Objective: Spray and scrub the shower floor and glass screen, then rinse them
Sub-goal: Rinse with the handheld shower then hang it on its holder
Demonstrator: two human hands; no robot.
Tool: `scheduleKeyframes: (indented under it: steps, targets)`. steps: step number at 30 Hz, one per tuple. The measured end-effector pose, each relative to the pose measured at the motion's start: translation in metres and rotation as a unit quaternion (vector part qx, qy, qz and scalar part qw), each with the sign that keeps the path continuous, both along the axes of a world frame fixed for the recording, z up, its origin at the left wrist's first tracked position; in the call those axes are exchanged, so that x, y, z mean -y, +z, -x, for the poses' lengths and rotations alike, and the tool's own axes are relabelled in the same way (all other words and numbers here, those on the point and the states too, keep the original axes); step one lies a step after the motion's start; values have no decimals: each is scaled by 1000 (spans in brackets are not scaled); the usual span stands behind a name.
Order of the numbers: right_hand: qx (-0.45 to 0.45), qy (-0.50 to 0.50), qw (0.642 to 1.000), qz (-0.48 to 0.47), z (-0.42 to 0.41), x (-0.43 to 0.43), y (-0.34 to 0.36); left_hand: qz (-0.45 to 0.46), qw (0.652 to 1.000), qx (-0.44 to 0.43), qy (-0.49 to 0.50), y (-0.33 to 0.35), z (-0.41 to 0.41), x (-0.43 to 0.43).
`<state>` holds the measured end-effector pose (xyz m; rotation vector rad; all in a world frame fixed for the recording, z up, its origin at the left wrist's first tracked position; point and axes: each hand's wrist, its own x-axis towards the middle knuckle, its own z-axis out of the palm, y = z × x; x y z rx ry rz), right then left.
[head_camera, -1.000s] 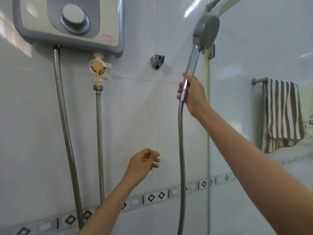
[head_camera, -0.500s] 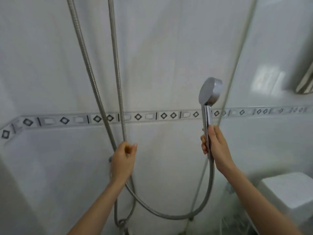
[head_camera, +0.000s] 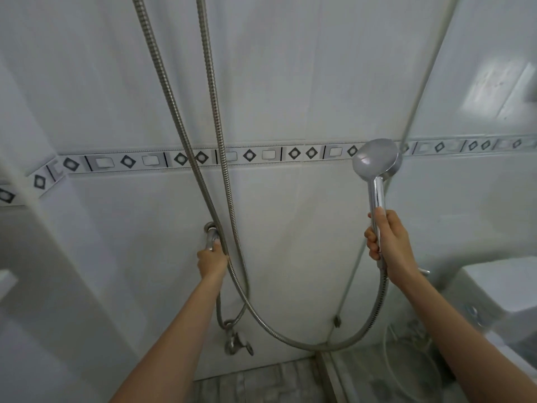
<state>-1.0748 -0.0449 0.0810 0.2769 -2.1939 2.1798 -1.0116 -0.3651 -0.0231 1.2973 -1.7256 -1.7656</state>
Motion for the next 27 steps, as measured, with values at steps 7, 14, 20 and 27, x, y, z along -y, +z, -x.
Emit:
scheduleKeyframes:
  steps: [7, 14, 20, 27]
  targets:
    - [6, 11, 1000, 17, -3, -13, -11, -357, 898, -252, 40, 12, 0, 2]
    - [1, -5, 1000, 5, -10, -19, -9, -289, 948, -120, 68, -33, -3, -5]
    - [3, -15, 1000, 19, -18, -28, -3, -149, 985, 25, -77, -41, 7, -17]
    - [0, -59, 998, 25, -21, -47, 8, -58, 938, 109, -324, -50, 25, -72]
